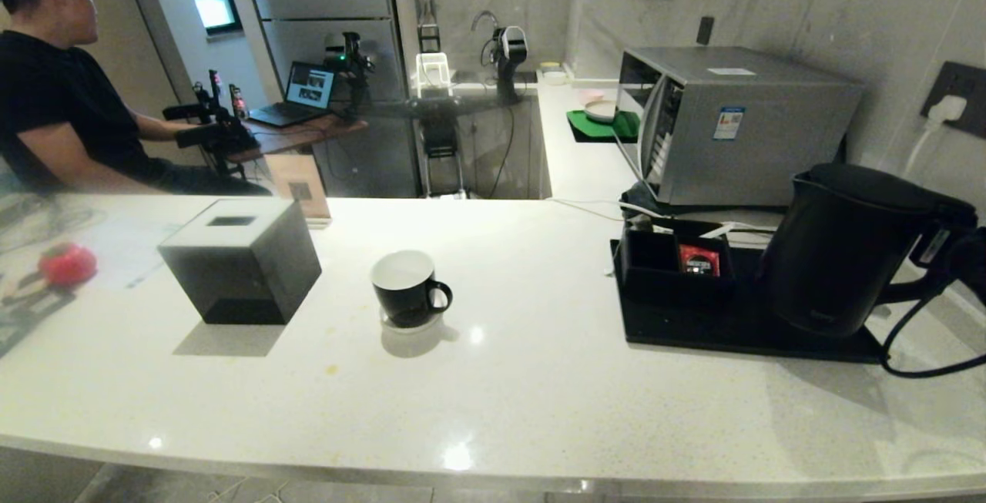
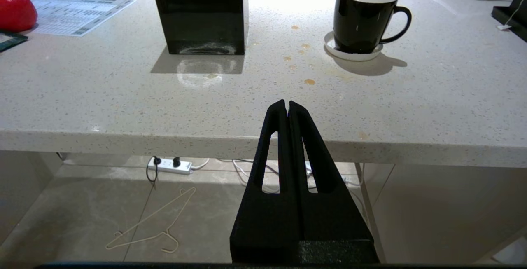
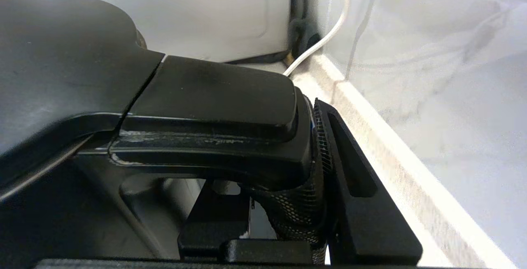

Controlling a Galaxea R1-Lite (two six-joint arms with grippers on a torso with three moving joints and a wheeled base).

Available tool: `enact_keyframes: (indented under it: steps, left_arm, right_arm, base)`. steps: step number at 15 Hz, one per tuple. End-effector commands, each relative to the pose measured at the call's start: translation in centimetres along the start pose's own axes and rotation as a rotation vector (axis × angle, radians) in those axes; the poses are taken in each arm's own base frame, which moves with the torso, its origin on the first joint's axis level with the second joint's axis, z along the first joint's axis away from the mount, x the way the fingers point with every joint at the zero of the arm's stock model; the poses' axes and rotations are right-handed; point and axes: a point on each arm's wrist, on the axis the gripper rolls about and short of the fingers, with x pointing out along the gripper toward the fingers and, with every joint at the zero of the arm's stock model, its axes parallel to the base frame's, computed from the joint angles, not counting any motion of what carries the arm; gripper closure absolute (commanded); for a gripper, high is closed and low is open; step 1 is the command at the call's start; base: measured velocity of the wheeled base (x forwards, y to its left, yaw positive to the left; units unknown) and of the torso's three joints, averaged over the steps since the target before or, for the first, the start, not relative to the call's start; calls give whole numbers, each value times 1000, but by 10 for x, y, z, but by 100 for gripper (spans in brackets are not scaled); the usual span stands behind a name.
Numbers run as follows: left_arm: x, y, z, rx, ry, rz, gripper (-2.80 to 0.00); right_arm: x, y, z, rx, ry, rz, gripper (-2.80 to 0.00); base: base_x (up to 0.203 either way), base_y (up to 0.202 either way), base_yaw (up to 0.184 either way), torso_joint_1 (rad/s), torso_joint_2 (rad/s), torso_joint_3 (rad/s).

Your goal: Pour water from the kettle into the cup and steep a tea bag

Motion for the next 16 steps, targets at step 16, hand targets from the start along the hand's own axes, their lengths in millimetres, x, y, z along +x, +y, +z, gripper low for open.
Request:
enact_keyframes:
  steps: [16]
  left_arm:
    - [0, 0, 0, -1, 0, 0, 0]
  right_arm:
    - [-71, 30, 11, -2, -12, 234, 0]
  base:
    - [0, 0, 0, 0, 0, 0]
